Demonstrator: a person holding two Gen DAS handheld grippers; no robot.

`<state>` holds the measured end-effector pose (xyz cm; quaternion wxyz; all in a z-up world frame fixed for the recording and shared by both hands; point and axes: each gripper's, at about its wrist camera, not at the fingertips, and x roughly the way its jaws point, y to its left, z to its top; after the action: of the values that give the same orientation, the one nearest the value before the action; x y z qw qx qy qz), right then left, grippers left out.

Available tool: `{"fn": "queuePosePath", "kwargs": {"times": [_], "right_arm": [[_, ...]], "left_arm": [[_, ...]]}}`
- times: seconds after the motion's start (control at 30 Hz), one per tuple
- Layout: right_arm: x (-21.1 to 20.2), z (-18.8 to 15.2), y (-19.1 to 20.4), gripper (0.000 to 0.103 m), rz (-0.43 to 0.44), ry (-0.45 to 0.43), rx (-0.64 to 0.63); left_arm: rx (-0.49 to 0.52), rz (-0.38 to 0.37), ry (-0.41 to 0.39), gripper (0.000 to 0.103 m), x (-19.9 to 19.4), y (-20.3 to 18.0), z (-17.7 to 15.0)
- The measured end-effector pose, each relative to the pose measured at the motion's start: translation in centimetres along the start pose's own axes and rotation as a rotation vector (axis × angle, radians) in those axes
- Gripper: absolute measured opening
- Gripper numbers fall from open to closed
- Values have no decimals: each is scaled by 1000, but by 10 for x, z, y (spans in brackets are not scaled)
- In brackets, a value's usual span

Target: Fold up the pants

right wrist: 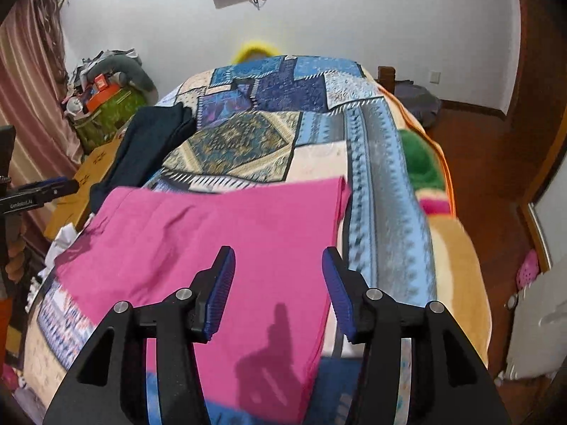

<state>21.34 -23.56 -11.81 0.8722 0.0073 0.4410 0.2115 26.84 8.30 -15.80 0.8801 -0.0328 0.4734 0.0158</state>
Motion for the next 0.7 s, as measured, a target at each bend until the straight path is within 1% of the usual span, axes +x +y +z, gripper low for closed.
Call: {"fn": "queuePosePath", "kwargs": {"times": [0.13, 0.3, 0.37, 0.47, 0.57, 0.6, 0.63, 0.67, 0.7], "right_arm": [[27, 16, -12, 48, -11, 24, 0], [64, 33, -29, 48, -36, 74, -8], [82, 39, -37, 48, -50, 99, -4], [104, 45, -50, 48, -55, 131, 17], [121, 49, -62, 48, -40, 152, 61], [127, 50, -65, 48, -29, 159, 76], [130, 51, -67, 46, -22, 165, 84], [132, 52, -67, 36, -13, 160, 86], [133, 52, -66, 23, -3, 155, 81]], "left_arm": [[-37, -13, 82, 63, 36, 9, 8], [-86, -73, 183, 50, 75, 15, 13], [-90, -97, 206, 46, 85, 12, 13], [-92, -127, 225, 35, 93, 10, 13], [-97, -157, 228, 32, 96, 9, 14], [-94, -168, 225, 28, 96, 9, 14], [-92, -169, 226, 21, 97, 9, 15], [-89, -167, 225, 18, 96, 10, 15], [-84, -166, 223, 15, 96, 10, 14]]}}
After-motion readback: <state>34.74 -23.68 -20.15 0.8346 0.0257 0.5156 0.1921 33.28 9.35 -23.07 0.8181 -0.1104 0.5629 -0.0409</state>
